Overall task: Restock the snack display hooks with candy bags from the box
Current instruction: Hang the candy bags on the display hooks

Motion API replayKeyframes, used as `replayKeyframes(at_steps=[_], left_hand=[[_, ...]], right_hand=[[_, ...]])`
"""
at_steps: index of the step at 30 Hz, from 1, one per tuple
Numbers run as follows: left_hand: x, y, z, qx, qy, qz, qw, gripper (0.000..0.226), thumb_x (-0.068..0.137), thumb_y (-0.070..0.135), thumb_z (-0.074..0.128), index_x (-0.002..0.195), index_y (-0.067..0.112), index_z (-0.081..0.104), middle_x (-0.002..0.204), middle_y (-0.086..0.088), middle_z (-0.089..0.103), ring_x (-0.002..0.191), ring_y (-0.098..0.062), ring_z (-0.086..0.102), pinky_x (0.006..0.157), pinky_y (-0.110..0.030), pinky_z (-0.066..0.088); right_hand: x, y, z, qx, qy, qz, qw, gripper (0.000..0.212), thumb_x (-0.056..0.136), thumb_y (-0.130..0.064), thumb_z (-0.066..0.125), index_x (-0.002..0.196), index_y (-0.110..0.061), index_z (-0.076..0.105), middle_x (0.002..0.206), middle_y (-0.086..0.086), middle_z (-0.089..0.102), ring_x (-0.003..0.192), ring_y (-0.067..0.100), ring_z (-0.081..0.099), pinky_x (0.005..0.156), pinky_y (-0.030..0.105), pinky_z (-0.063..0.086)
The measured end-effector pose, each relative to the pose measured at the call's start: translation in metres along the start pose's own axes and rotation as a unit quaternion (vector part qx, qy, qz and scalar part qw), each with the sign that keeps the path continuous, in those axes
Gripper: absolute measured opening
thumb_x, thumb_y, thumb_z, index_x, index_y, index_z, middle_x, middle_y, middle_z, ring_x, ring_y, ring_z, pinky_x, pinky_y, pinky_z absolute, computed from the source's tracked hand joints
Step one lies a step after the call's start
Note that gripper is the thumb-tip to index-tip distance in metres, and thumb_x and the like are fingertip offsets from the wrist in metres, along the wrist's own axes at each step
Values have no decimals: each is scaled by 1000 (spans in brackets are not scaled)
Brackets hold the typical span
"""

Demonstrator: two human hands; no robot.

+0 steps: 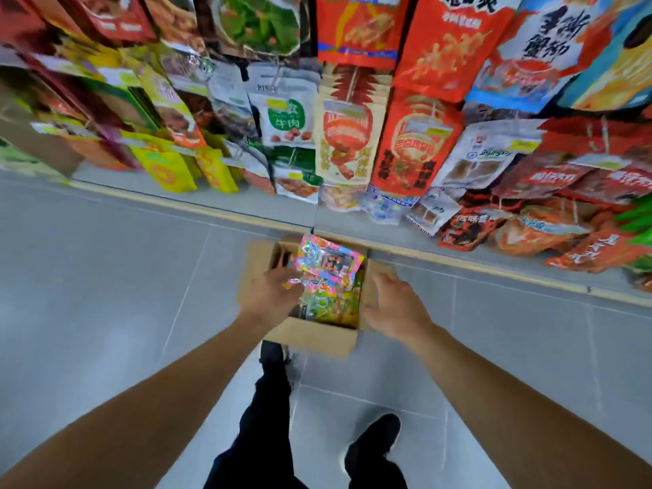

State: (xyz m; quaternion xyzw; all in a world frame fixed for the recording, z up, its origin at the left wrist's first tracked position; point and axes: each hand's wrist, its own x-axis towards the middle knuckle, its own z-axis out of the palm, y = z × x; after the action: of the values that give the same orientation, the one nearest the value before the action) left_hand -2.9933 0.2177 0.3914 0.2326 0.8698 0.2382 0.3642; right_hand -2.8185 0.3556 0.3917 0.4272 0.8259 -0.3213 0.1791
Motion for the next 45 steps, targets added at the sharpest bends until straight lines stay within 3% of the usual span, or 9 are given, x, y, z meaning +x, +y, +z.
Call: replayKeyframes(at_steps=[6, 15, 21, 24, 29, 33, 37, 42, 45], left_hand=[[79, -60, -32, -40, -25, -55, 997, 41, 88, 29, 66, 128, 23, 64, 135, 4, 61, 122, -18, 57, 103, -27, 42], [195, -124, -2, -113, -57, -128, 984, 41, 86, 26, 64, 127, 22, 65, 127, 4, 65, 117, -16, 59, 100, -30, 47], [266, -168, 53, -130, -70, -157, 976, 39, 85, 30, 63, 124, 24, 65, 124, 8, 66, 115, -14, 59, 100, -32, 47], [303, -189, 85, -134, -73, -169, 974, 40, 87, 30, 64, 126, 22, 64, 125, 6, 65, 117, -16, 58, 101, -31, 46], [362, -225, 148, -127, -90, -185, 970, 40, 88, 31, 65, 125, 17, 64, 128, 3, 65, 116, -15, 58, 90, -23, 42], [401, -244, 187, -122, -95, -185, 971, 42, 88, 36, 65, 127, 21, 64, 126, 8, 65, 115, -11, 58, 92, -23, 44], [436, -257, 224, -141, -97, -171, 970, 40, 86, 39, 67, 121, 20, 68, 117, 9, 70, 101, -4, 62, 66, -11, 42], [450, -271, 248, -135, -88, -186, 969, 44, 83, 32, 66, 114, 1, 63, 108, -15, 64, 104, -18, 61, 65, -34, 49], [441, -273, 251, -152, -85, -208, 962, 52, 73, 37, 65, 113, 3, 63, 115, -14, 68, 110, -29, 61, 86, -45, 53]], right_hand=[[76, -69, 52, 13, -32, 24, 999, 58, 82, -32, 63, 136, -16, 49, 131, 12, 54, 119, 34, 53, 94, 36, 47], [187, -84, 128, 71, -71, 78, 992, 68, 82, -29, 67, 145, -17, 44, 144, 7, 47, 131, 25, 46, 105, 38, 42], [260, -44, 184, 126, -74, 131, 980, 64, 82, -23, 69, 141, -16, 46, 144, 2, 47, 129, 21, 47, 97, 28, 39], [302, -16, 209, 121, -77, 146, 979, 60, 81, -24, 69, 137, -15, 48, 136, 3, 52, 118, 22, 52, 92, 34, 45], [382, 28, 253, 130, -60, 156, 977, 65, 80, -23, 68, 140, -17, 45, 136, 3, 50, 107, 22, 56, 78, 29, 41], [437, 53, 278, 66, 4, 123, 990, 65, 80, -21, 72, 137, -12, 44, 136, 11, 44, 122, 30, 48, 85, 30, 41], [499, 79, 291, -12, 51, 97, 994, 79, 80, -20, 74, 147, -17, 32, 151, 10, 33, 136, 36, 34, 103, 43, 39], [522, 100, 307, -73, 87, 42, 993, 51, 86, -23, 67, 133, -15, 50, 132, 12, 54, 120, 38, 51, 98, 44, 42], [501, 103, 317, -85, 108, 14, 990, 30, 89, -22, 63, 118, -14, 57, 113, 15, 63, 108, 39, 56, 87, 41, 43]])
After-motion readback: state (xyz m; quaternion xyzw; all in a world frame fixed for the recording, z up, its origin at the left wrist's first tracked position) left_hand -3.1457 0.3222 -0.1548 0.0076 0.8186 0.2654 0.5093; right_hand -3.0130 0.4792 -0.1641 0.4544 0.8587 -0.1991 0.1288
